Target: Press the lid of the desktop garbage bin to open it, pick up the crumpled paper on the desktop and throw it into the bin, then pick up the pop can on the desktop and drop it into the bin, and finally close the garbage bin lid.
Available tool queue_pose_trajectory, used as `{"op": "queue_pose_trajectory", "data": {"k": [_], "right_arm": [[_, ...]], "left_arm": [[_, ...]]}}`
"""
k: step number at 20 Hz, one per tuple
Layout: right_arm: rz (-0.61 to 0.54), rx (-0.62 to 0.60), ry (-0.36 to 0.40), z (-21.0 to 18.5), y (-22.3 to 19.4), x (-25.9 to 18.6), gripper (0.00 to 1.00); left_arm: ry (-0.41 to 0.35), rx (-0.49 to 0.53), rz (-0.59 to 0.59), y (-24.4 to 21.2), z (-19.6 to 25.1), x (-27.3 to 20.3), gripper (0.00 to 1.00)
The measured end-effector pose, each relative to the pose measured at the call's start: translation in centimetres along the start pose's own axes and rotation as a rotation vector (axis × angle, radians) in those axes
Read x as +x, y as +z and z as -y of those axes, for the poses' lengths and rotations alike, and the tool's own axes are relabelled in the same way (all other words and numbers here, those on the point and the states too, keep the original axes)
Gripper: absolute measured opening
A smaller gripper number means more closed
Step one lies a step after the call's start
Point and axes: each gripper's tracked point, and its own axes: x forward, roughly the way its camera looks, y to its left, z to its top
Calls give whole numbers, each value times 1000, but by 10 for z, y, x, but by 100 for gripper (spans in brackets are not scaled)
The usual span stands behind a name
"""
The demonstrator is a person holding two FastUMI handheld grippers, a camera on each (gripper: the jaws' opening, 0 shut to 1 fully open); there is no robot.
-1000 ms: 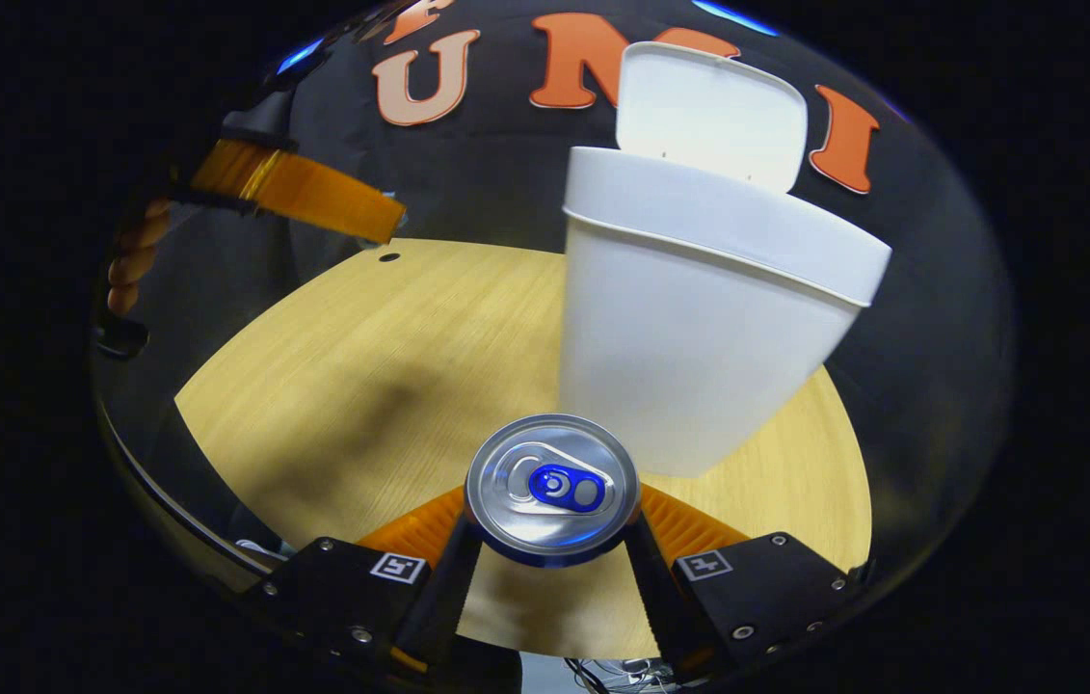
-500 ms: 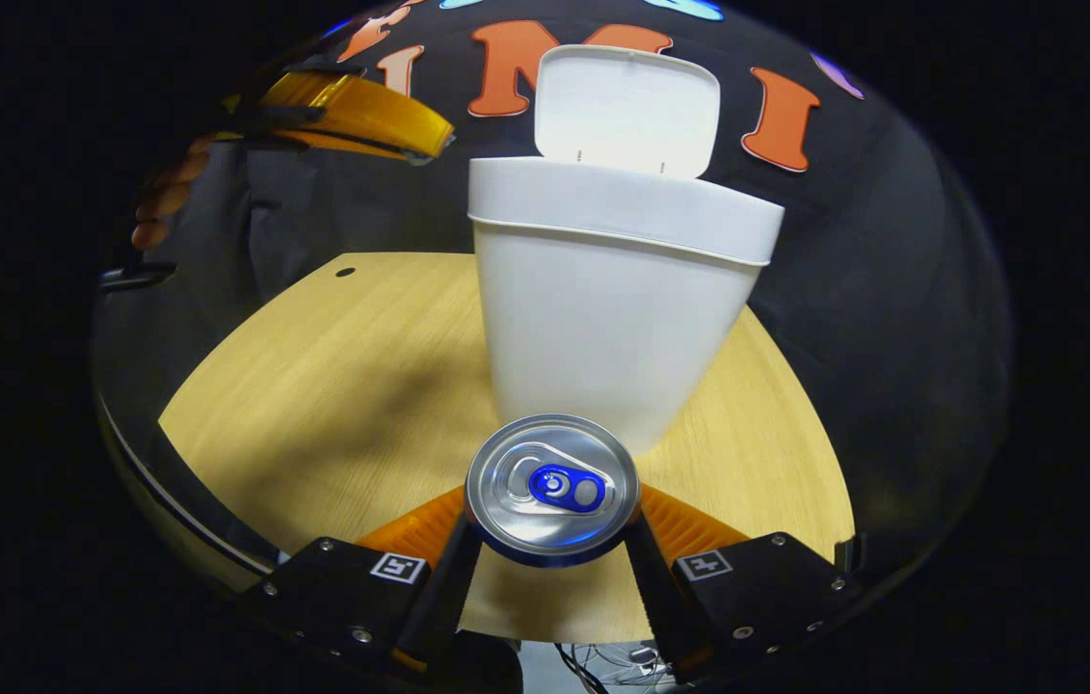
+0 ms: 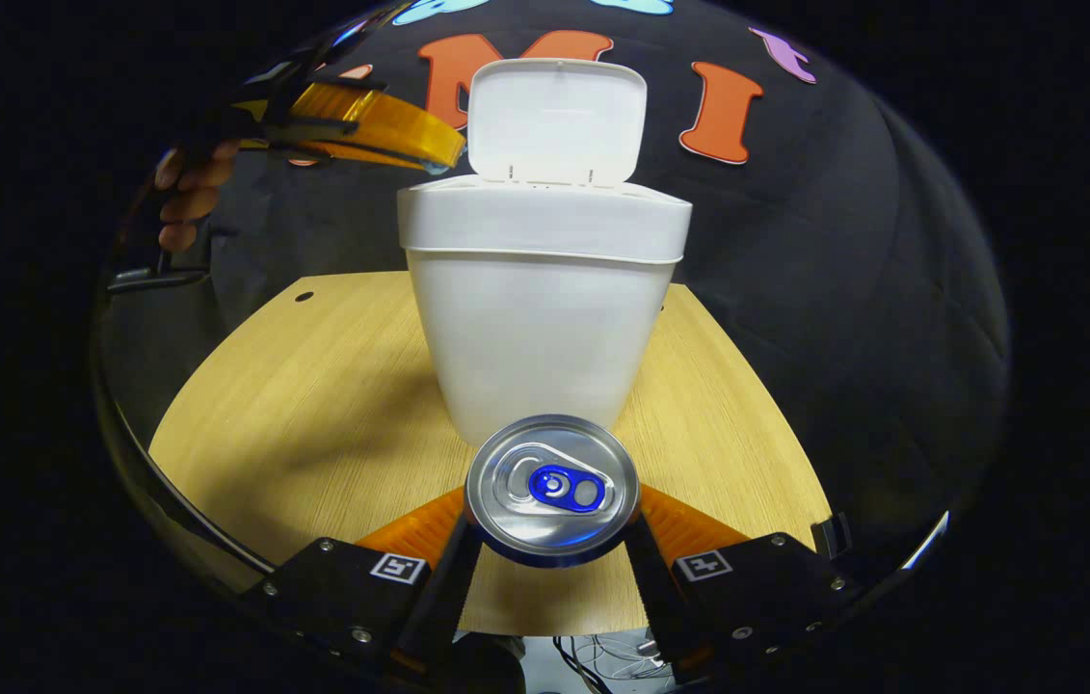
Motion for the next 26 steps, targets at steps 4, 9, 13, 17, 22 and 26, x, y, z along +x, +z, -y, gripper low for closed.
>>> {"op": "queue_pose_trajectory", "data": {"k": [4, 9, 13, 17, 22, 26], "right_arm": [[18, 30, -36, 17, 11, -2, 79], [68, 34, -78, 37, 44, -9, 79], [128, 61, -74, 46, 81, -16, 79], [196, 34, -90, 60, 120, -26, 79], [257, -9, -108, 74, 159, -37, 79], [288, 7, -96, 77, 175, -43, 79]], "left_arm": [[-18, 0, -16, -2, 0, 12, 19], [-11, 29, -28, -7, -4, 17, 22], [-9, 45, -24, -7, -2, 18, 29], [24, 106, -5, -4, -6, 14, 36], [29, 135, 16, -5, -5, 2, 60], [70, 142, 37, -7, -14, -11, 72]]}}
